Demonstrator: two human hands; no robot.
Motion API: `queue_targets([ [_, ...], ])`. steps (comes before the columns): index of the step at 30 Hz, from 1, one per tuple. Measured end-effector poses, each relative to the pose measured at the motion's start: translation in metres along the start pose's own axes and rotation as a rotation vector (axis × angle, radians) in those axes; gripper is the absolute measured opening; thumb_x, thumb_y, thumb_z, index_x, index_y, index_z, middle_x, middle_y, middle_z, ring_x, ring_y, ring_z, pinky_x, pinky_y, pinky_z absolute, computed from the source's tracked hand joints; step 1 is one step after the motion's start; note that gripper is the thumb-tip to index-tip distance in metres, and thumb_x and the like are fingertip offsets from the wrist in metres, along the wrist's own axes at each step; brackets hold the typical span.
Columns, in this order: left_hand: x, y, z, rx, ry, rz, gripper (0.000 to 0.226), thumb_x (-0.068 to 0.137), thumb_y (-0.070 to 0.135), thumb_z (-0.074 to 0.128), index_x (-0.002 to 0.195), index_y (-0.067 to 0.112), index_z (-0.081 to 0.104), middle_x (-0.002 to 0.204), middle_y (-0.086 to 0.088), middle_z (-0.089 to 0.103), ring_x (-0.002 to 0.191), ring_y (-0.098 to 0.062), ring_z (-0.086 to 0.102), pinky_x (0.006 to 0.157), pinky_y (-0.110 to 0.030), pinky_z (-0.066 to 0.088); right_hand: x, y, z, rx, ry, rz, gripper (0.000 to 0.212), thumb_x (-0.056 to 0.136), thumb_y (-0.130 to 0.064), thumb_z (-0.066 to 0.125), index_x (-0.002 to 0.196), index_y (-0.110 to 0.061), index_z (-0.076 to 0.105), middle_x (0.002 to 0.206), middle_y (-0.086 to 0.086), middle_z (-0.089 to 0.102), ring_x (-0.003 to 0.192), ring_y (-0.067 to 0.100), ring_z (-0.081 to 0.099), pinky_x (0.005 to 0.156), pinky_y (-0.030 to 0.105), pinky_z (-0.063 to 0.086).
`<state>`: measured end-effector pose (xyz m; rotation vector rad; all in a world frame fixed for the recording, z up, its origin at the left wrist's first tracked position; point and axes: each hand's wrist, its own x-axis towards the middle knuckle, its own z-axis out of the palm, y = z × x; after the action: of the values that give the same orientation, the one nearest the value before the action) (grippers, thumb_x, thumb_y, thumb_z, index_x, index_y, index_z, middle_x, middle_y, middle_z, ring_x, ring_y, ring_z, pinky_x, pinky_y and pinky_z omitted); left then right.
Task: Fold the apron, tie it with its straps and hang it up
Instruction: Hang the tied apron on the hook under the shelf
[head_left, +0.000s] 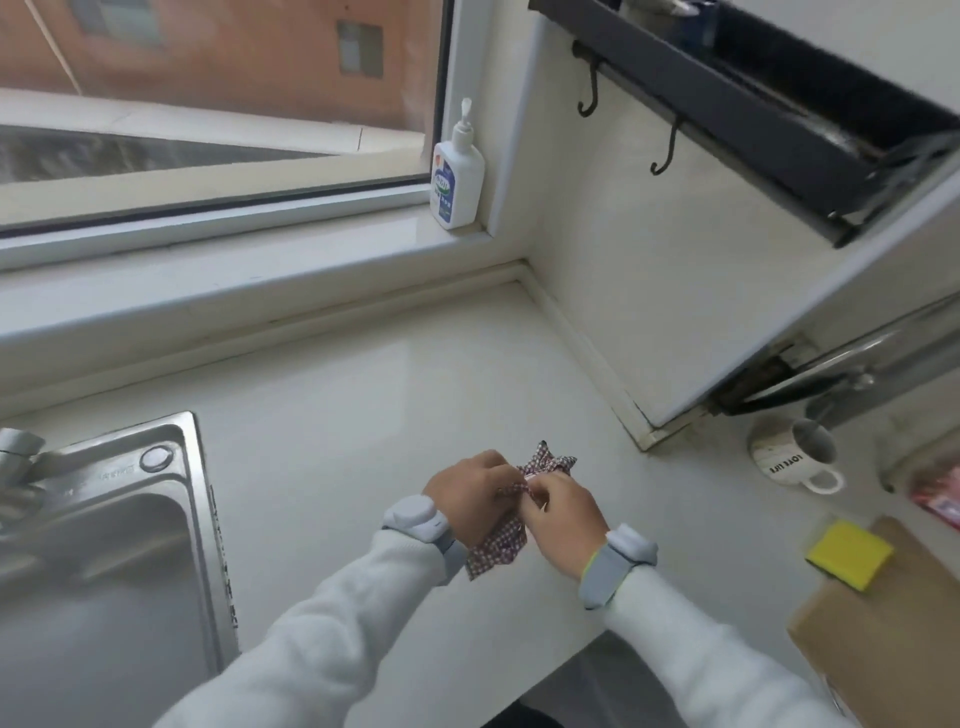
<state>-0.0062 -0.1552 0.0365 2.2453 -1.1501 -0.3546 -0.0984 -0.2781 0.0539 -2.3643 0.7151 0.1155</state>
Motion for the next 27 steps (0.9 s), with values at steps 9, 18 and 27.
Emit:
queue_targets([
  [9,0.137,0.054,-0.088,0.251,-0.042,0.289,0.02,0.09,0.024,0.051,0.102,0.017,0.064,0.104,-0.002,0.06,0.096,-0.023,0.059,0.07,-0.033,0.048,0.067,-0.032,-0.121,-0.083,0.221,-0.191,0.013,0.087,-0.018,0.059,0.074,-0.017,0.056,0.085,0.0,0.052,0.084,0.022,0.051,0.07,0.028,0.036],
  [18,0.234,0.071,-0.137,0.06,0.116,0.388,0.009,0.084,0.011,0.063,0.093,0.007,0.065,0.094,-0.012,0.062,0.087,-0.028,0.059,0.073,-0.027,0.042,0.134,-0.057,-0.201,-0.287,0.482,-0.362,0.011,0.091,-0.01,0.058,0.096,-0.003,0.064,0.09,0.015,0.068,0.082,0.036,0.06,0.071,0.042,0.047],
  [27,0.289,0.069,-0.153,0.234,0.15,0.317,0.021,0.08,0.024,0.056,0.097,0.011,0.058,0.094,-0.007,0.059,0.075,-0.028,0.059,0.06,-0.034,0.049,0.186,-0.068,-0.217,-0.194,0.558,-0.345,0.011,0.093,-0.014,0.058,0.096,-0.006,0.065,0.092,0.011,0.065,0.082,0.029,0.059,0.064,0.032,0.041],
])
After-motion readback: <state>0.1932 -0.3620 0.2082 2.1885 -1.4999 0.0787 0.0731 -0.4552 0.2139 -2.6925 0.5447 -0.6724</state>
